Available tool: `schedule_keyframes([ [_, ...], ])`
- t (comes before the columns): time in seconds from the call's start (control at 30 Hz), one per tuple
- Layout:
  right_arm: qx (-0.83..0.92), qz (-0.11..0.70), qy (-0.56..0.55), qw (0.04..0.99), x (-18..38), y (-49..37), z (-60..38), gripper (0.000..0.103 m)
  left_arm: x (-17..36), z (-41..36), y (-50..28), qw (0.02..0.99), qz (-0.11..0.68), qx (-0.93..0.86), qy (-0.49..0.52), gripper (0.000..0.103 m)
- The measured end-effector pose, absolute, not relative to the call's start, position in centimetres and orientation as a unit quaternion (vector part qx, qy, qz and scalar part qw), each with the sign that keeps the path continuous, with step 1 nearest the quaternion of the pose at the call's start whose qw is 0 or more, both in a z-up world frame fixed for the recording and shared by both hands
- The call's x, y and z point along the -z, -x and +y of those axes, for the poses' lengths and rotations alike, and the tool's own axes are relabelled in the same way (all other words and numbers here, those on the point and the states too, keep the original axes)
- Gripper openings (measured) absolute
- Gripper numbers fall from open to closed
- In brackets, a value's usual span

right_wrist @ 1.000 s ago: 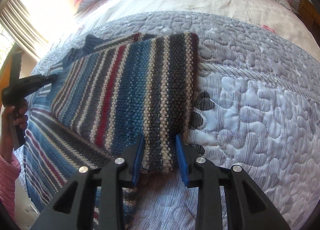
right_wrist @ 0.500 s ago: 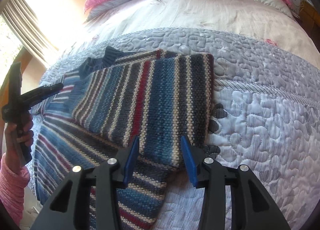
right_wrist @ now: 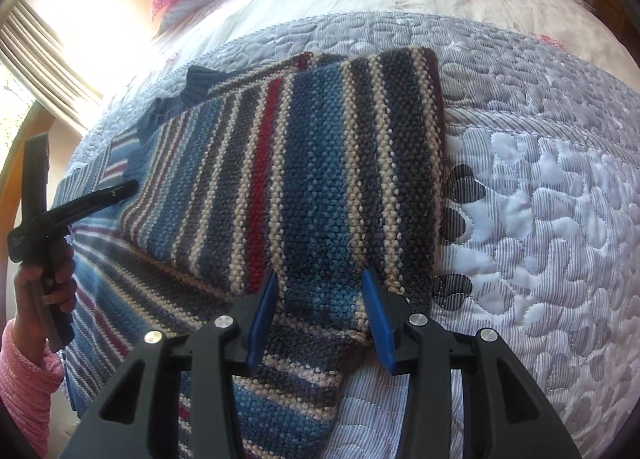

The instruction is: Fold small clothes

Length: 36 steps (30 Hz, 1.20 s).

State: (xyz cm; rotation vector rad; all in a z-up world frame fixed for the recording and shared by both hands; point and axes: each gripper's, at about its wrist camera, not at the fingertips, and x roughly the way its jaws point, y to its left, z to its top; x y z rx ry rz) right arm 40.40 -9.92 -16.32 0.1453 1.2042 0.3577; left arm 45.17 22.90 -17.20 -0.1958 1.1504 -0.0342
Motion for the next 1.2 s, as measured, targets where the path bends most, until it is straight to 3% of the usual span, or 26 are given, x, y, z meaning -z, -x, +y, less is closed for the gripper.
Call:
schedule_keyframes([
  [0.27,-0.148,0.557,-0.1,0.811,14.6,-39.7,-10.2,0.046,16.0,23.0,-44.5,0.834,0.544,0.005,0.096,0.037],
  [0.37,-0.155,0.55,-0.101,0.814,12.8,-38.4,-10.0,0.049,14.0,24.3,-42.6,0.845,0.527,-0.004,0.092,0.054],
  [0.5,-0.154,0.57,-0.088,0.802,12.6,-37.2,-8.4,0.049,12.3,27.6,-40.3,0.852,0.516,-0.026,0.082,0.056],
  [0.93,-0.157,0.589,-0.046,0.792,13.8,-37.4,-2.6,0.053,12.0,47.2,-33.9,0.83,0.518,-0.161,0.129,0.059],
  [1.2,-0.149,0.598,-0.028,0.787,15.1,-38.5,-1.3,0.053,11.1,59.9,-31.3,0.813,0.483,-0.229,0.231,0.059],
])
